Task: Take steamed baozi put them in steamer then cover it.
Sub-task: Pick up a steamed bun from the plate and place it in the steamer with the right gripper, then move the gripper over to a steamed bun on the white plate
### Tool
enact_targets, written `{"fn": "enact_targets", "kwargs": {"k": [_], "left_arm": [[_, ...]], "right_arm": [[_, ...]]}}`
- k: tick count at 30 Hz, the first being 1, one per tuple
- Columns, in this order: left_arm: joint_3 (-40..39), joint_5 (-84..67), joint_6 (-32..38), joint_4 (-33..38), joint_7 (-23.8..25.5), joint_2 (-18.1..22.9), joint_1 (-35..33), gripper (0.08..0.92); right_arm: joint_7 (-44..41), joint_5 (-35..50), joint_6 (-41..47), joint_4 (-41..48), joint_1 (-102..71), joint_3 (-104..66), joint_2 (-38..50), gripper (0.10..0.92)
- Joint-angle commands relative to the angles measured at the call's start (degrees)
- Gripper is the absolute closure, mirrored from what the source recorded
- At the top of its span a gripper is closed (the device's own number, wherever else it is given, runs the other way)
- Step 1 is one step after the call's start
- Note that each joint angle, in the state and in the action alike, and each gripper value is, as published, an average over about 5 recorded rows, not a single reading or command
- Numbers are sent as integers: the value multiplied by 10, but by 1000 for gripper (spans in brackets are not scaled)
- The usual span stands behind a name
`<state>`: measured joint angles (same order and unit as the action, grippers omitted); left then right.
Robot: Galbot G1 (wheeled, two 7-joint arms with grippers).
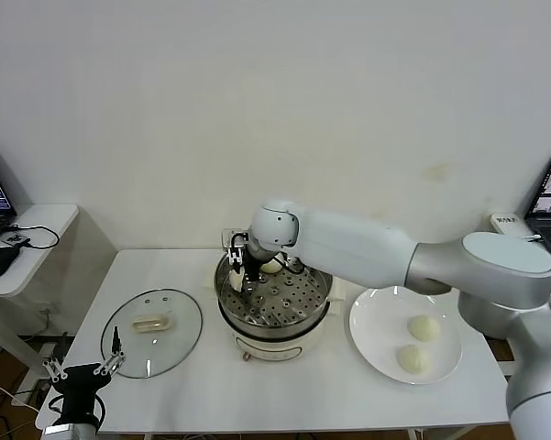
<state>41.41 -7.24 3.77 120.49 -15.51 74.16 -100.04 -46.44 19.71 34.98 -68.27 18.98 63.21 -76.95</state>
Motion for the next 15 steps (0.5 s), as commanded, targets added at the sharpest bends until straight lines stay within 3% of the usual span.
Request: {"fn": "enact_targets", "kwargs": {"k": [1, 5, 15], "left_arm": [[-2, 0, -1, 1, 1, 1, 1, 177], [-5, 0, -3, 2, 2, 2, 3, 177], [-8, -1, -7, 5, 4, -2, 5, 177]], "right_arm": [[-46, -6, -6, -22, 19, -3, 21, 248], [-107, -23, -44, -53, 60, -7, 66, 206], [-185, -40, -118, -182, 169, 20, 258, 203]]}}
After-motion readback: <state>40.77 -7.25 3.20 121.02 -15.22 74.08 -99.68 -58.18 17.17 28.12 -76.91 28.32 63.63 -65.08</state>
